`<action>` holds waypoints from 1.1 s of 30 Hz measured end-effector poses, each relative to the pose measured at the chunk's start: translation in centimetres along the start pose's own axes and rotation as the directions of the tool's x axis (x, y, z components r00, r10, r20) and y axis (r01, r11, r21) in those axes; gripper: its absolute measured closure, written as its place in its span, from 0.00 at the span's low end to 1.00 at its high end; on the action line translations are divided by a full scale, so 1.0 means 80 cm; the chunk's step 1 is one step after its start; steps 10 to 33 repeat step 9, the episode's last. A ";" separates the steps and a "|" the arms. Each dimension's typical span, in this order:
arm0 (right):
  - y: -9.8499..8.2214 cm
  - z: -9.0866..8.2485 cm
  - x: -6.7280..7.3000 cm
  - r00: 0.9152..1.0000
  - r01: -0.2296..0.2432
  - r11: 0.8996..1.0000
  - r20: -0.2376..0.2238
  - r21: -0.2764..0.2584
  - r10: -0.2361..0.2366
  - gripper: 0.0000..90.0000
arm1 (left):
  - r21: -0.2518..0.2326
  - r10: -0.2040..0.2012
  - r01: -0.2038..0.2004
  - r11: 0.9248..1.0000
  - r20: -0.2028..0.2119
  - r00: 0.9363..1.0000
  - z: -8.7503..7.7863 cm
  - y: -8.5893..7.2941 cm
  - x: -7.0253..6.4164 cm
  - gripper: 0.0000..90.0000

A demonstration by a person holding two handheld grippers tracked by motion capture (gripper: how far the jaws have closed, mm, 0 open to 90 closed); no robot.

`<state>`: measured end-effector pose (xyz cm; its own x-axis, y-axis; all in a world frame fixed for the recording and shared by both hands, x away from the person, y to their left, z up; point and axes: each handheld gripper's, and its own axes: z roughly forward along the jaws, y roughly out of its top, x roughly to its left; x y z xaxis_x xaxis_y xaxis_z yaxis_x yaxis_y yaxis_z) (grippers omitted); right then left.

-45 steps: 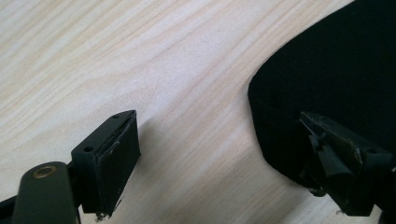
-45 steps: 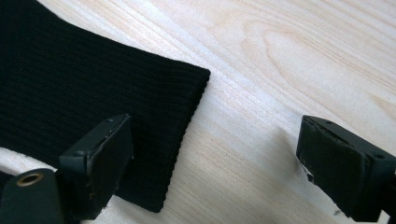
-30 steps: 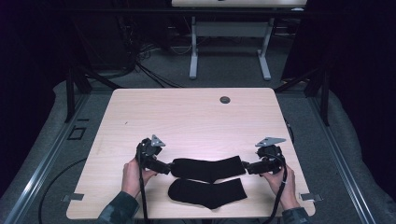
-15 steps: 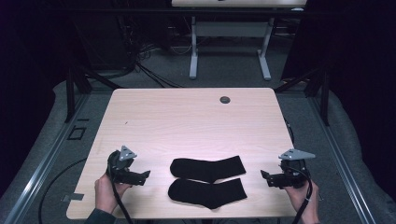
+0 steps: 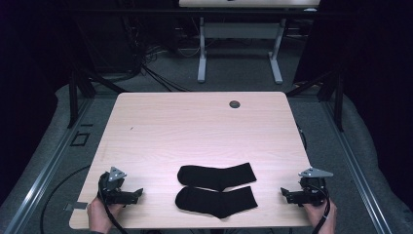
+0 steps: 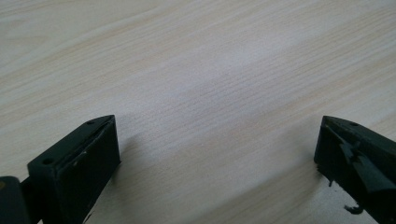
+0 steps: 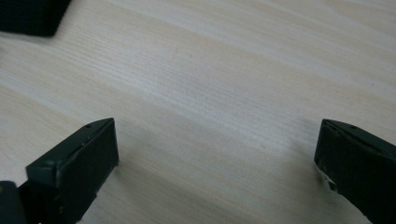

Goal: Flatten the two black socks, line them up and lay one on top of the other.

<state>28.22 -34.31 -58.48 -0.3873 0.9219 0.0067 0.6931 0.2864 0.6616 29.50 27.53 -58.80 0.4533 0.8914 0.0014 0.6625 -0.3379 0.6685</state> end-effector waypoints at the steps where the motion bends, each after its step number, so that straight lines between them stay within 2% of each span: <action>1: -0.001 0.000 -0.001 1.000 0.003 1.000 -0.001 -0.010 -0.003 0.00 | -0.013 -0.006 0.006 1.000 -0.003 1.000 0.000 -0.001 0.000 0.00; 2: -0.004 0.000 -0.001 1.000 0.001 1.000 -0.001 -0.026 -0.001 0.00 | -0.040 -0.012 0.011 0.999 -0.006 1.000 0.001 -0.005 0.001 0.00; 5: -0.005 0.001 -0.001 1.000 -0.003 0.999 0.002 -0.043 0.003 0.00 | -0.065 -0.009 0.009 0.998 -0.001 1.000 0.002 -0.008 0.003 0.00; 33: -0.006 0.001 -0.001 1.000 -0.003 0.999 0.011 -0.049 0.004 0.00 | -0.065 -0.008 0.008 0.998 -0.001 1.000 0.002 -0.008 0.003 0.00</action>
